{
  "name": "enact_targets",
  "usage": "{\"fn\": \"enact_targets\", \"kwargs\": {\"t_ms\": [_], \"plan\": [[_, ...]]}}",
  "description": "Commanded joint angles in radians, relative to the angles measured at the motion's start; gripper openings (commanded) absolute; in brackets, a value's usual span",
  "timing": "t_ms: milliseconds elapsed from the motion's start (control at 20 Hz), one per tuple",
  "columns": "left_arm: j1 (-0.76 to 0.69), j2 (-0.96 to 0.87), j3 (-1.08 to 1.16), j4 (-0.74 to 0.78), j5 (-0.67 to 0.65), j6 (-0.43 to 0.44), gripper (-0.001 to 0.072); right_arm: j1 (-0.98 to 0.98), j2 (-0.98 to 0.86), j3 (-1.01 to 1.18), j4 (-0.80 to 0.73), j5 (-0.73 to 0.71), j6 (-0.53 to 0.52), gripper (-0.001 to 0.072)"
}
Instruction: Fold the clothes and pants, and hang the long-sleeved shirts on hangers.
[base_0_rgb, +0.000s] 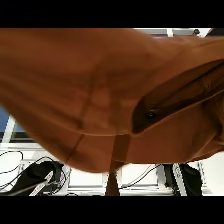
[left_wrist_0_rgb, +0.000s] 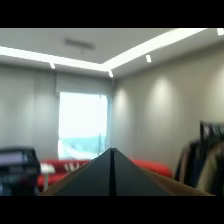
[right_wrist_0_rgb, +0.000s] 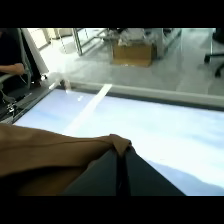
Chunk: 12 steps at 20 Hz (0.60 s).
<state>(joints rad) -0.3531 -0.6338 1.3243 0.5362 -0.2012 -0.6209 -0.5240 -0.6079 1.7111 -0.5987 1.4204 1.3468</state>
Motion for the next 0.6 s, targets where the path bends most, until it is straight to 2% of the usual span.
{"fn": "enact_targets", "kwargs": {"t_ms": [0, 150, 300, 550], "plan": [[-0.001, -0.199, 0.0, 0.001, -0.147, 0.0, 0.0011, -0.001, -0.015, -0.184, -0.053, -0.035, 0.002, 0.0015], [-0.032, -0.428, 0.0, -0.108, -0.169, -0.003, 0.0012, -0.001, -0.067, -0.422, -0.063, -0.192, -0.025, 0.0015], [-0.08, -0.627, 0.0, -0.227, -0.111, -0.002, 0.0012, -0.001, -0.163, -0.601, -0.064, -0.463, -0.032, 0.0015], [-0.149, -0.805, 0.0, -0.279, 0.005, -0.002, 0.0012, 0.009, -0.388, -0.635, -0.066, -0.705, -0.032, 0.0016]]}}
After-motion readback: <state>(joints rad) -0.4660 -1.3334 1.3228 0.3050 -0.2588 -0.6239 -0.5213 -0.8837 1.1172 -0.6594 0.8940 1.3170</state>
